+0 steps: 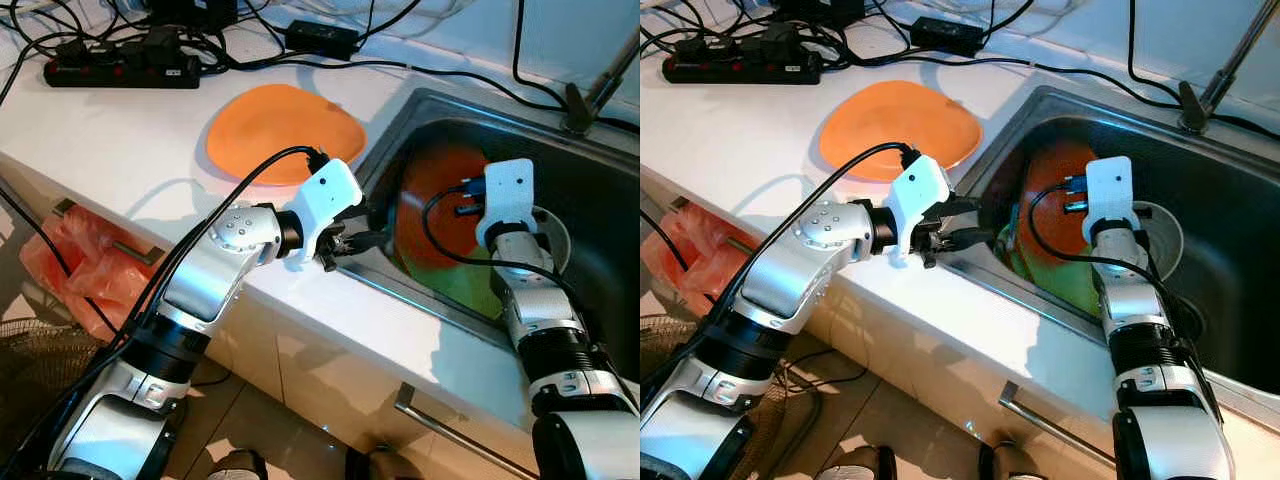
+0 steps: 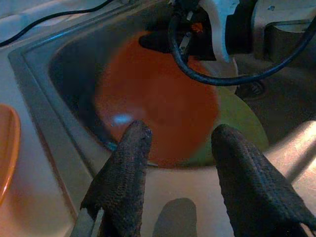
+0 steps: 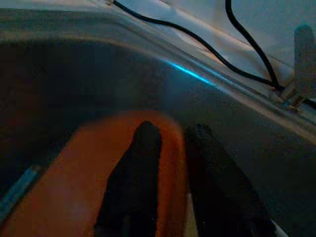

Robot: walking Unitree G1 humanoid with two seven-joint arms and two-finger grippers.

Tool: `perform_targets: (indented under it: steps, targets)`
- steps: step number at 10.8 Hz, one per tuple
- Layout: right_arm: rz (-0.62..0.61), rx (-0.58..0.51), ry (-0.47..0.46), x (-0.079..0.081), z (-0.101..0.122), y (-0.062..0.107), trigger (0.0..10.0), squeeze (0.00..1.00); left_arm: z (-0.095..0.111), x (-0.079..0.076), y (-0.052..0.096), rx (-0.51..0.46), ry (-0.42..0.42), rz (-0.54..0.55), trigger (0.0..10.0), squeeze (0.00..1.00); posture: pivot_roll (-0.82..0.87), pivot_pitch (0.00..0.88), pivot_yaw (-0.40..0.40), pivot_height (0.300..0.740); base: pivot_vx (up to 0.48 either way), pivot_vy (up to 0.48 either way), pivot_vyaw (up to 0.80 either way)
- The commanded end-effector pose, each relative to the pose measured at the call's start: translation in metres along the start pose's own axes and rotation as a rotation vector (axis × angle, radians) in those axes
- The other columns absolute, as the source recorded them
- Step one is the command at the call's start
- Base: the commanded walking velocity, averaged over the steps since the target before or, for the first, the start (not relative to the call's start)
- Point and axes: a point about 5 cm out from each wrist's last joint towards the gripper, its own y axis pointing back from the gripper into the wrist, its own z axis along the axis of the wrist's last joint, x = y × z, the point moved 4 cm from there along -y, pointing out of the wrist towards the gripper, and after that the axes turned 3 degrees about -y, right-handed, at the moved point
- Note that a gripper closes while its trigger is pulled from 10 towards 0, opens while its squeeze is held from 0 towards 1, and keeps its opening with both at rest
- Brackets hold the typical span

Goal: Kitchen organization

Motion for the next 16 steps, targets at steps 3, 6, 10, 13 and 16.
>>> perform_targets:
  steps: [3,6,10,13,16]
  targets:
    - [0.042,0.047,0.02,0.009,-0.017,0.005,10.0,0.0,0.002,-0.004,0.0,0.0,-0.008,-0.008,10.0,0.0,0.05,0.117,-0.025,0.74,0.0,0.0,0.0]
    - [0.013,-0.071,-0.052,0.004,0.008,0.003,10.0,0.0,0.018,0.015,-0.001,-0.086,-0.019,0.128,10.0,0.0,0.05,0.124,-0.027,0.74,0.0,0.0,0.0]
    - [0.128,-0.378,-0.474,0.016,0.093,0.009,10.0,0.0,0.052,0.076,0.023,-0.238,-0.051,0.568,10.0,0.0,0.05,0.128,-0.025,0.74,0.0,0.0,0.0]
    - [0.293,-0.417,-0.596,0.035,0.109,0.02,10.0,0.0,0.035,0.115,0.06,-0.202,0.025,0.854,10.0,0.0,0.05,0.128,-0.025,0.74,0.0,0.0,0.0]
    - [0.38,-0.409,-0.583,0.046,0.108,0.027,10.0,0.0,0.006,0.128,0.098,-0.094,0.08,1.049,10.0,0.0,0.06,0.135,-0.024,0.74,0.0,0.0,0.0]
